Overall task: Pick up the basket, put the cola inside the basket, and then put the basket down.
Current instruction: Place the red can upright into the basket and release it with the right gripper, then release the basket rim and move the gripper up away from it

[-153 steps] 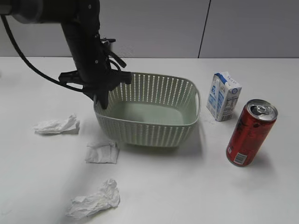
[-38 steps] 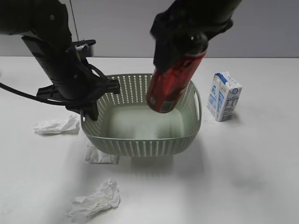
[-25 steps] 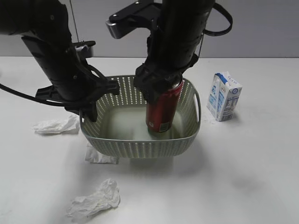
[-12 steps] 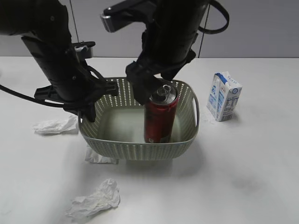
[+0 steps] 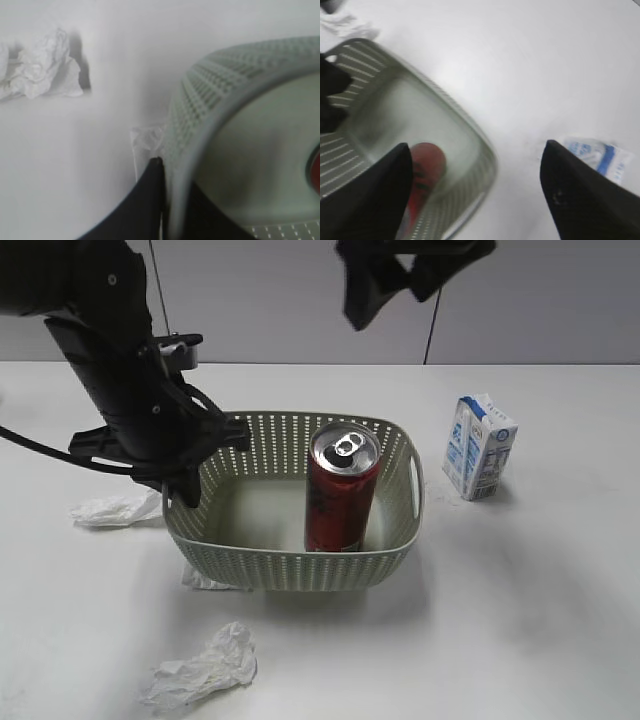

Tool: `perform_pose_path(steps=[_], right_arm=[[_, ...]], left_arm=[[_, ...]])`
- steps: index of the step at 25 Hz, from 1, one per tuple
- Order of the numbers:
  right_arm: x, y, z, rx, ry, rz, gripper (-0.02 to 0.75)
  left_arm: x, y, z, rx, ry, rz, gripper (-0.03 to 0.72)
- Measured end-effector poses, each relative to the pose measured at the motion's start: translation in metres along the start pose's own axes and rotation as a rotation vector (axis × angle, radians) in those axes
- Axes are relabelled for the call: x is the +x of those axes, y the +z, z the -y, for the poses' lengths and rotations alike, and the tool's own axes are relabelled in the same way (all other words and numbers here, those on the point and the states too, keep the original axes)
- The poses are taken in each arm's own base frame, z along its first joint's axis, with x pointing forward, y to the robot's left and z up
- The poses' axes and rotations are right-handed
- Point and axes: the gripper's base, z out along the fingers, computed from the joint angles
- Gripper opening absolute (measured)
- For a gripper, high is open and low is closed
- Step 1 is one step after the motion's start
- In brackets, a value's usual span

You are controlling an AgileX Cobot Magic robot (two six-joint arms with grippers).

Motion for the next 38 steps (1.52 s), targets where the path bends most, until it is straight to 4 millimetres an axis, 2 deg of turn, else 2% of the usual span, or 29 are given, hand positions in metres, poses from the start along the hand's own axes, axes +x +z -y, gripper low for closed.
perform_pose_path(steps=[5, 8, 11, 14, 17, 22, 28, 33, 38], right_arm=[[0.012, -0.005, 0.079, 0.087, 0.228, -0.007, 0.594], [0.025, -0.01, 0.116, 0.13, 0.331, -0.012, 0.593], [0.045, -0.02, 0.139, 0.161, 0.405, -0.029, 0.592], [0.07, -0.039, 0.147, 0.183, 0.453, -0.037, 0.592], [0.097, -0.061, 0.137, 0.196, 0.469, -0.042, 0.592], [0.153, -0.088, 0.103, 0.197, 0.469, -0.032, 0.592], [0.231, -0.098, 0.062, 0.199, 0.468, 0.008, 0.592], [0.292, -0.104, 0.031, 0.222, 0.456, 0.112, 0.592], [0.339, -0.107, 0.007, 0.261, 0.433, 0.297, 0.592]], left_arm=[[0.002, 0.0, 0.0, 0.001, -0.006, -0.021, 0.001], [0.003, 0.0, 0.0, 0.002, -0.009, -0.03, 0.001], [0.003, 0.0, 0.0, 0.0, -0.009, -0.036, 0.001], [0.004, 0.0, 0.0, -0.005, -0.007, -0.043, 0.001], [0.004, 0.0, -0.002, -0.019, 0.003, -0.04, 0.001], [0.004, 0.0, -0.002, -0.021, 0.005, -0.039, 0.001], [0.004, 0.0, -0.001, -0.007, -0.006, -0.044, 0.001], [0.004, 0.0, 0.001, 0.014, -0.02, -0.042, 0.001], [0.004, 0.0, 0.002, 0.026, -0.028, -0.04, 0.001]])
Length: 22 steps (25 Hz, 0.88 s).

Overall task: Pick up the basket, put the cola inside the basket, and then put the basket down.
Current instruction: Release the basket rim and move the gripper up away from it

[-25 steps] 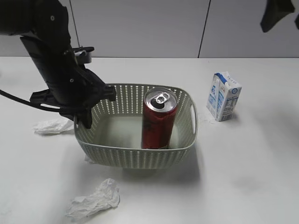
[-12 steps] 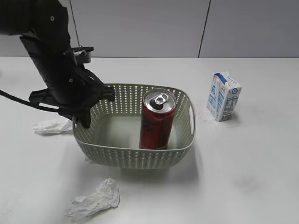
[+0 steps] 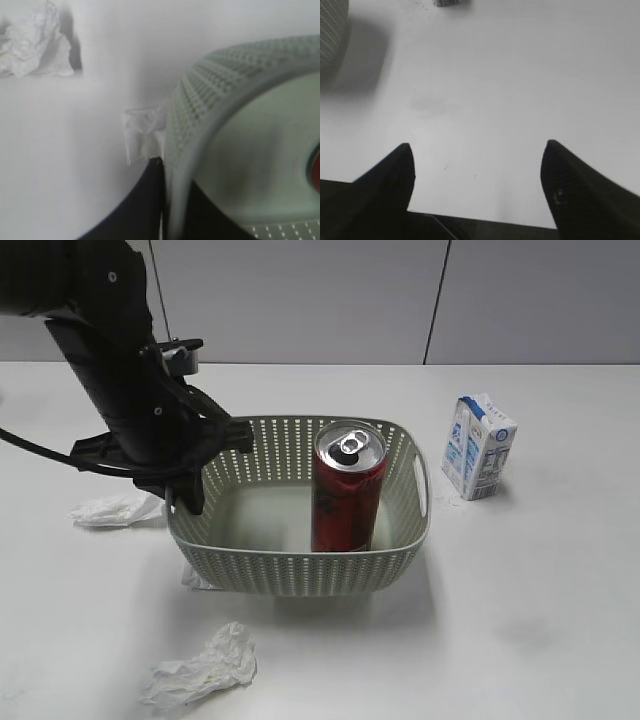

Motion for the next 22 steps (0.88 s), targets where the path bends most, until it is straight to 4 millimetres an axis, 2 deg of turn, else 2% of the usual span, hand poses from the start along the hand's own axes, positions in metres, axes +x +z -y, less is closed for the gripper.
perform_pose_path(steps=[5, 9, 15, 20, 22], right_arm=[[0.034, -0.014, 0.001, -0.004, -0.003, 0.171, 0.592], [0.051, -0.02, 0.0, -0.017, -0.001, 0.292, 0.592], [0.055, -0.024, -0.001, -0.032, 0.005, 0.35, 0.592], [0.055, -0.024, -0.001, -0.032, 0.004, 0.35, 0.592], [0.055, -0.024, -0.001, -0.032, 0.005, 0.35, 0.592]], left_arm=[[0.0, 0.0, 0.001, 0.02, -0.016, -0.001, 0.001], [-0.005, -0.002, -0.001, 0.059, -0.062, 0.012, 0.001], [-0.02, -0.005, -0.013, 0.067, -0.108, 0.045, 0.001], [-0.047, -0.007, -0.008, 0.038, -0.083, 0.022, 0.001], [-0.057, 0.0, -0.006, 0.023, -0.074, -0.002, 0.001]])
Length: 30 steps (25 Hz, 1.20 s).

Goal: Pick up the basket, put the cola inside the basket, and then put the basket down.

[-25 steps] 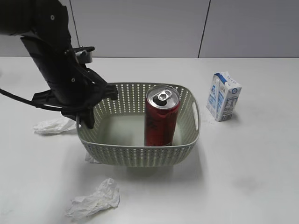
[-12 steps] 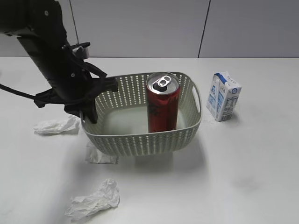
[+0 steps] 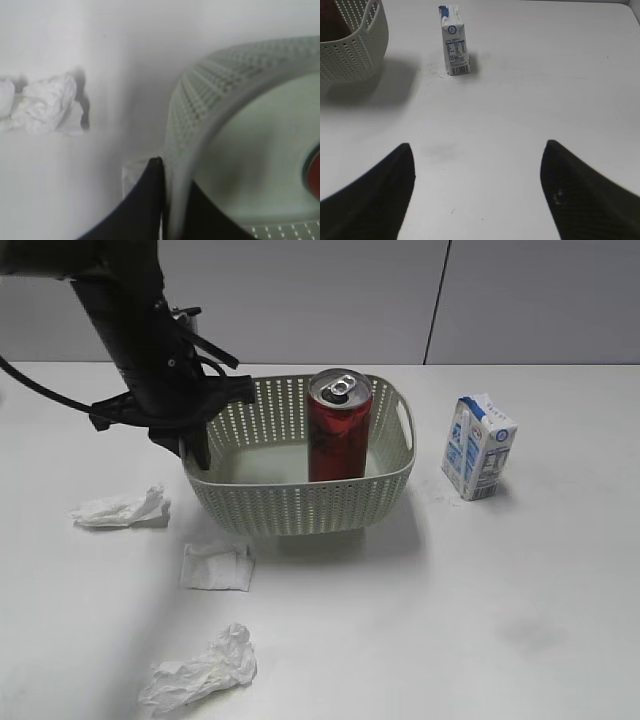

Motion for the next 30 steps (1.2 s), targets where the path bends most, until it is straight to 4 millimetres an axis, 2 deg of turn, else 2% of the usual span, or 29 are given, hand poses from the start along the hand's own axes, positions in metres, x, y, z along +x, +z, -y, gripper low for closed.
perform_pose_path(steps=[5, 7, 8, 10, 13, 14, 15, 17, 23, 26, 30], right_arm=[[0.0, 0.0, 0.0, 0.0, 0.0, 0.0, 0.592], [0.0, 0.0, 0.0, 0.0, 0.0, 0.0, 0.592], [0.0, 0.0, 0.0, 0.0, 0.0, 0.0, 0.592], [0.0, 0.0, 0.0, 0.0, 0.0, 0.0, 0.592], [0.0, 0.0, 0.0, 0.0, -0.001, 0.001, 0.592], [0.0, 0.0, 0.0, 0.0, -0.001, 0.001, 0.592], [0.0, 0.0, 0.0, 0.0, -0.001, 0.001, 0.592], [0.0, 0.0, 0.0, 0.0, -0.001, 0.002, 0.592], [0.0, 0.0, 0.0, 0.0, -0.001, 0.002, 0.592], [0.0, 0.0, 0.0, 0.0, -0.001, 0.002, 0.591], [0.0, 0.0, 0.0, 0.0, -0.001, 0.002, 0.591]], left_arm=[[-0.017, 0.026, 0.002, -0.016, -0.005, -0.038, 0.006], [-0.018, 0.036, 0.0, -0.026, -0.012, -0.062, 0.041], [-0.018, 0.039, 0.0, -0.024, -0.014, -0.069, 0.081], [-0.018, 0.04, 0.001, -0.015, -0.008, -0.071, 0.21], [-0.021, 0.037, 0.003, -0.004, 0.007, -0.057, 0.526], [-0.022, 0.034, 0.005, -0.001, 0.013, -0.055, 0.585], [-0.023, 0.031, 0.006, 0.002, 0.022, -0.053, 0.627], [-0.027, 0.021, 0.012, 0.011, 0.049, -0.048, 0.659], [-0.053, -0.037, 0.029, 0.063, 0.139, 0.093, 0.674], [-0.065, -0.069, 0.021, 0.076, 0.153, 0.192, 0.674], [-0.073, -0.106, -0.009, 0.028, 0.14, 0.287, 0.667]])
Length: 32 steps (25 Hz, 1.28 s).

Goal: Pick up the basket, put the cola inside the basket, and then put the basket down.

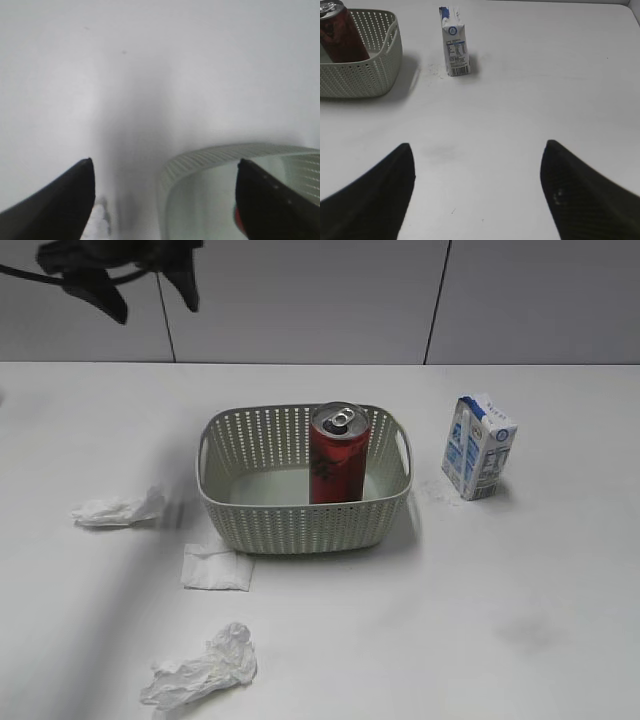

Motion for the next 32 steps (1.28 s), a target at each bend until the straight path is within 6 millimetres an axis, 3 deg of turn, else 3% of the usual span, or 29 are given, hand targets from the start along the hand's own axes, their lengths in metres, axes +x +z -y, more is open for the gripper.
perform_pose_path(steps=[5, 9, 13, 17, 21, 27, 32], right_arm=[[0.0, 0.0, 0.0, 0.0, 0.0, 0.0, 0.591], [0.0, 0.0, 0.001, 0.006, -0.004, 0.001, 0.592], [0.0, 0.0, 0.001, 0.008, -0.006, 0.001, 0.592], [0.0, 0.0, 0.001, 0.009, -0.006, 0.001, 0.592], [0.0, 0.0, 0.001, 0.009, -0.007, 0.001, 0.591], [0.0, 0.0, 0.001, 0.009, -0.007, 0.001, 0.591], [0.0, 0.0, 0.001, 0.009, -0.007, 0.001, 0.591]], left_arm=[[-0.011, -0.052, -0.048, -0.074, -0.01, 0.118, 0.654], [-0.008, -0.099, -0.085, -0.149, -0.038, 0.209, 0.64], [0.014, -0.126, -0.126, -0.189, -0.134, 0.209, 0.629], [0.047, -0.13, -0.159, -0.209, -0.246, 0.146, 0.615], [0.073, -0.131, -0.154, -0.208, -0.218, 0.099, 0.586], [0.104, -0.126, -0.118, -0.227, -0.048, 0.036, 0.578], [0.143, -0.129, -0.092, -0.273, 0.084, 0.009, 0.577]])
